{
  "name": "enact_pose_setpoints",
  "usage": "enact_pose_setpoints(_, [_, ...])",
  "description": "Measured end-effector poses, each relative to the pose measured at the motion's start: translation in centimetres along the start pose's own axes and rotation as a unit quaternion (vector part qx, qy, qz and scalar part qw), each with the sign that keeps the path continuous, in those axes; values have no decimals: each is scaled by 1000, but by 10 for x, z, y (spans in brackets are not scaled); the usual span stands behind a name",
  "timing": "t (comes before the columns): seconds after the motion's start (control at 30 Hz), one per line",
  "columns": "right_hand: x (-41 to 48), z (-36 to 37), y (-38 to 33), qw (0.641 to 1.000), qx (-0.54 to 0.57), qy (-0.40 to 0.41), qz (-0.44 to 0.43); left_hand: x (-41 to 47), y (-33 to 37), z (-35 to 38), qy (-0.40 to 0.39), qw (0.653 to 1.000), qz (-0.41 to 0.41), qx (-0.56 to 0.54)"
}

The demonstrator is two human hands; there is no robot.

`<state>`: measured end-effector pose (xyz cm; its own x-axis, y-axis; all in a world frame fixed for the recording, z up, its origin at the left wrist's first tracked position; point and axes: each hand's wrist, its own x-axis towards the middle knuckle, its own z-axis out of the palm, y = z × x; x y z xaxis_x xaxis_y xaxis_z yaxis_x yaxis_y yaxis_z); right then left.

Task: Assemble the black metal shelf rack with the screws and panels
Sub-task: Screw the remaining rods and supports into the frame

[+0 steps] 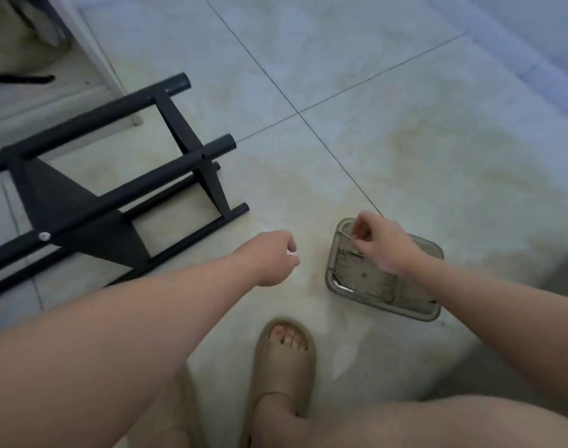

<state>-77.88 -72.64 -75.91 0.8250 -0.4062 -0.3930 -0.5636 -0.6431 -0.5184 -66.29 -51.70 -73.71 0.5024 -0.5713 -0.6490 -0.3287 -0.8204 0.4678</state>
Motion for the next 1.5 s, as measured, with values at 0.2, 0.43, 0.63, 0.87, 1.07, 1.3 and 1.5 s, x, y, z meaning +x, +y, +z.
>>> enact_pose_setpoints(0.2, [-37, -44, -111, 992, 70, 9, -105, -73, -17, -68, 137, 990, 13, -41])
enact_pose_setpoints(0.43, [-48, -42, -236, 974, 183, 60, -124, -127, -63, -110, 282, 952, -4, -115])
enact_pose_setpoints(0.63, [-14, -19, -267, 976, 171, 105, -89, -105, -75, -137, 367, 925, -17, -94])
enact_pose_setpoints(0.87, [20, -8, -253, 973, 189, 97, -86, -48, -79, -171, 315, 934, -57, -160])
enact_pose_setpoints(1.07, [29, 2, -242, 957, 270, 71, -81, -19, -81, -173, 163, 981, -26, -107])
enact_pose_setpoints(1.3, [33, 8, -236, 956, 276, 63, -73, -1, -82, -171, 172, 951, -38, -254])
enact_pose_setpoints(1.5, [35, 12, -233, 957, 273, 57, -78, 0, -83, -171, 136, 962, -25, -237])
